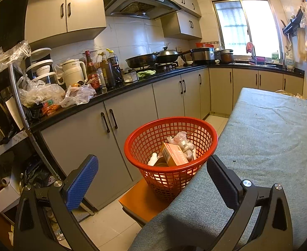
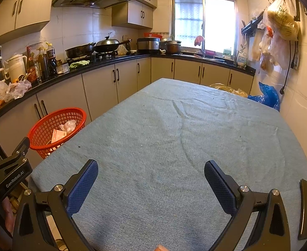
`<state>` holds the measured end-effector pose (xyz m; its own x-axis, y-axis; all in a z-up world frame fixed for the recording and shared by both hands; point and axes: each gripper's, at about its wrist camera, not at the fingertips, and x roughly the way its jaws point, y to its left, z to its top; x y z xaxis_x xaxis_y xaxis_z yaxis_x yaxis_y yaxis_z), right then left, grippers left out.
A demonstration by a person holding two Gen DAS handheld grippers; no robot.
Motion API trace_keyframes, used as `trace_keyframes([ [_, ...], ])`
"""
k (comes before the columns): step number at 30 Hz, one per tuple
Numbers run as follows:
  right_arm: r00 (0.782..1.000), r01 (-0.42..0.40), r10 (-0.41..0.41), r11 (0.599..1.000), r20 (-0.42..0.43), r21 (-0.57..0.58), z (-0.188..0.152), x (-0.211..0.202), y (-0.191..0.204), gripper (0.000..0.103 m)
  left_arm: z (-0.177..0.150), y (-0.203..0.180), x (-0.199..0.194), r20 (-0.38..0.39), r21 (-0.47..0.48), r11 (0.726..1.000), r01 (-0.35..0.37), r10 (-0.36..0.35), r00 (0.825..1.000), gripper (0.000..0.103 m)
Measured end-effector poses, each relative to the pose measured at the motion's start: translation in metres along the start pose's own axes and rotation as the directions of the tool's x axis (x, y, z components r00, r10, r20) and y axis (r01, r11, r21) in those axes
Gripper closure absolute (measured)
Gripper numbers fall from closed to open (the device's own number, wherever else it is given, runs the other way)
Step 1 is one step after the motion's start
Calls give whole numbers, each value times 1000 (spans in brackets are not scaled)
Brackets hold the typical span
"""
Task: Collect trash
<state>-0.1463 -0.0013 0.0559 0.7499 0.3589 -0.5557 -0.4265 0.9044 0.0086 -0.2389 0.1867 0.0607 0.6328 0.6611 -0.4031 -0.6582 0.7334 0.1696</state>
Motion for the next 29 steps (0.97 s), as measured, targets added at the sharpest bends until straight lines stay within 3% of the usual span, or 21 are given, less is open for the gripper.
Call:
trace_keyframes([
  [13, 1000, 3, -3, 1000, -14, 15, -1, 8, -7, 0, 2, -9, 3, 2, 30, 999, 18, -18, 1000, 0],
  [17, 999, 34, -33, 998, -24, 47, -2, 10, -26, 0, 8, -29, 2, 12, 70, 996, 58, -59, 998, 0],
  [20, 994, 102, -99, 991, -37, 90, -2, 11, -55, 0, 18, -59, 3, -26, 111, 981, 158, -156, 987, 0],
  [23, 975, 215, -203, 962, -91, 165, -4, 17, -99, 0, 22, -96, 7, -118, 154, 947, 282, -266, 957, 0],
  [25, 951, 292, -259, 929, -166, 225, -9, 25, -136, 0, 21, -129, 11, -229, 176, 889, 423, -381, 896, 0],
  [26, 939, 323, -278, 914, -201, 247, -12, 29, -151, 0, 20, -147, 14, -289, 184, 853, 489, -429, 856, 0],
  [29, 900, 388, -292, 875, -323, 290, -26, 45, -189, 0, 13, -185, 21, -413, 176, 782, 598, -493, 766, 0],
])
